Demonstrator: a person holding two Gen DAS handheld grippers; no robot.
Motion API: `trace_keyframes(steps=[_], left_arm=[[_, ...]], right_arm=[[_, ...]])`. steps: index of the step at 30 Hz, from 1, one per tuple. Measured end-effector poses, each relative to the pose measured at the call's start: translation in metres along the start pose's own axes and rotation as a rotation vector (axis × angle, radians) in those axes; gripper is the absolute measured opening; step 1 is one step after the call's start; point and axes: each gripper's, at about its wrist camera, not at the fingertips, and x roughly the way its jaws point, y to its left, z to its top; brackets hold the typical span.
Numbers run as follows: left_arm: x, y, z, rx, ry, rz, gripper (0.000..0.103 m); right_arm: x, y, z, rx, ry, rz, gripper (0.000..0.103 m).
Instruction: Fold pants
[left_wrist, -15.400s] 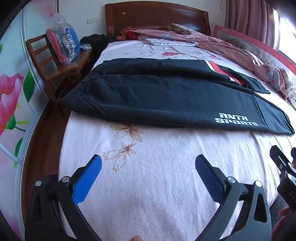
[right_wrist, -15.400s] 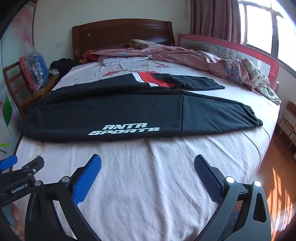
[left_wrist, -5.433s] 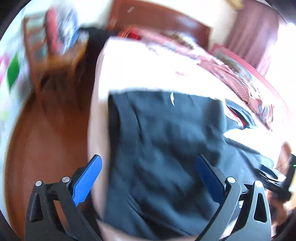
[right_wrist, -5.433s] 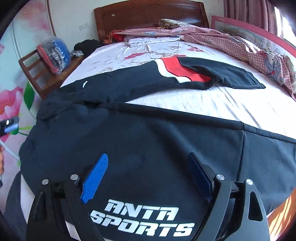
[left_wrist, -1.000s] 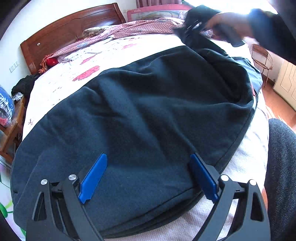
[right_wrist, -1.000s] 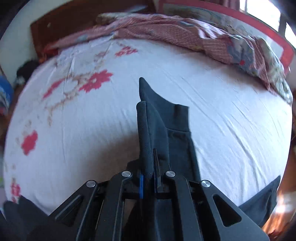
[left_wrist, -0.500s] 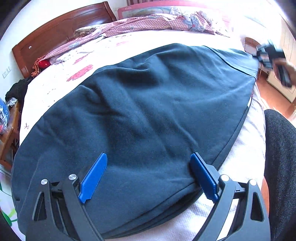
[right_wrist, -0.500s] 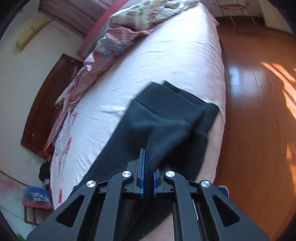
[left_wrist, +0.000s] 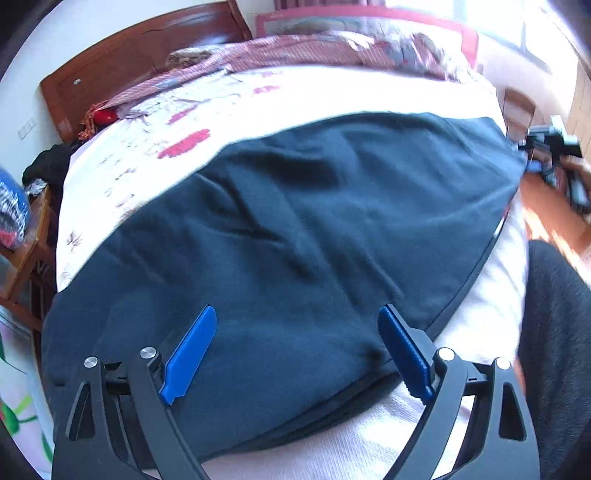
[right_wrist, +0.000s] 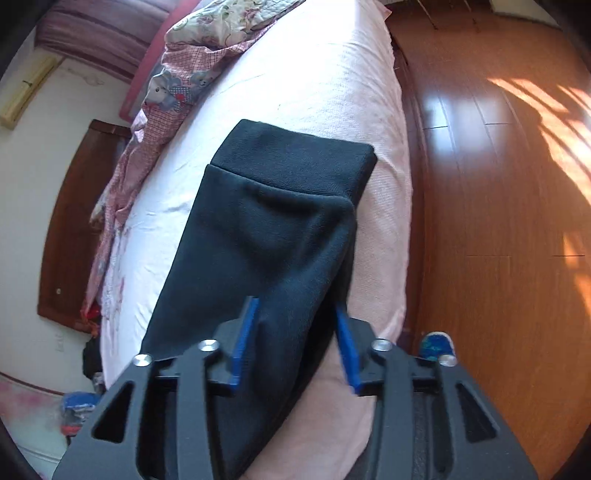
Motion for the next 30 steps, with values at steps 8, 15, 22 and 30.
trace_keyframes(steps=[8,15,22,30], left_arm=[[-0.045,0.105,0.000,-0.218,-0.125,0.122,0.090],[-0.033,0.229,0.008,-0.282,-0.099,-0.139,0.090],[0.022,0.279,-0.013,-0.248,0.028,-0.320,0.075],[0.050,0.264,-0.030,-0.160,0.107,-0.347,0.056]], right_arm=[[-0.037,0.114,-0.063,-0.352,0.081,0.223,0.053],[-0.018,0.206,-0.153,-0.553,0.285,0.350,0.053],[-0.012,0.243,-0.209,-0.616,0.420,0.363,0.053],[-0.013,0.265,-0.228,-0.652,0.451,0.355,0.053]])
